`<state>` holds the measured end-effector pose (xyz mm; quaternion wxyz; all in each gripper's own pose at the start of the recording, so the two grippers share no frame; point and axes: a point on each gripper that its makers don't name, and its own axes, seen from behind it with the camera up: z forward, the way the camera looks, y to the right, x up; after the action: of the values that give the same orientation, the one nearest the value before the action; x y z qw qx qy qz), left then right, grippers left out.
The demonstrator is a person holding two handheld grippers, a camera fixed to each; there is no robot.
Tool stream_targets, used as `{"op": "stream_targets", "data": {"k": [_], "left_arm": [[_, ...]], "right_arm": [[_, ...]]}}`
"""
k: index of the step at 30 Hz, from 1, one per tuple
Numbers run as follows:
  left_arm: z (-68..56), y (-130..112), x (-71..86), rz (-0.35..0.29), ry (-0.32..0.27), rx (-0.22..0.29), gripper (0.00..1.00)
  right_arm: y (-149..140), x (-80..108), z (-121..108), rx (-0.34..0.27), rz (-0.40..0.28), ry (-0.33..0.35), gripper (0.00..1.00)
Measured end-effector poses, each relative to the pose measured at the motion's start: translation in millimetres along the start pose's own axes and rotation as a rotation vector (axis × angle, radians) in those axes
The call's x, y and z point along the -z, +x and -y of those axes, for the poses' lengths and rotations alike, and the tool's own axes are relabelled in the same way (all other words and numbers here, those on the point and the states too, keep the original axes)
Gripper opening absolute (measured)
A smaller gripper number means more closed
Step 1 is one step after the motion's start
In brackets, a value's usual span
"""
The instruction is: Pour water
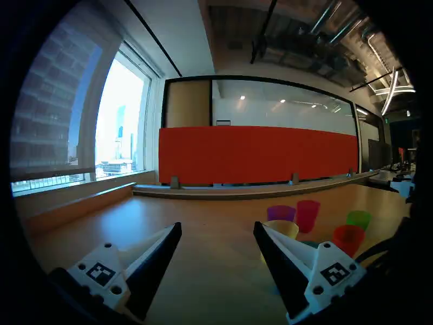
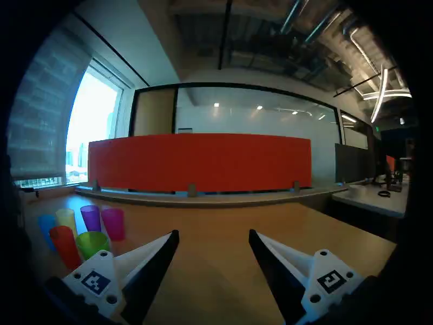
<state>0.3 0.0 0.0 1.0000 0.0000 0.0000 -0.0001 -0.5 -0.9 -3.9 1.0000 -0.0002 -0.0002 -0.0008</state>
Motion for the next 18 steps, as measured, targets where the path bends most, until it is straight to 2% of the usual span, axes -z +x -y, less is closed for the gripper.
{"op": "stream_targets", "data": {"k": [18], "left_arm": [[-0.3,1.7,2.2,-0.002,-0.001,0.001,0.99]], "right_arm": [[-0.6,-2.0,2.3,0.014,0.009,0.012,1.0]]}}
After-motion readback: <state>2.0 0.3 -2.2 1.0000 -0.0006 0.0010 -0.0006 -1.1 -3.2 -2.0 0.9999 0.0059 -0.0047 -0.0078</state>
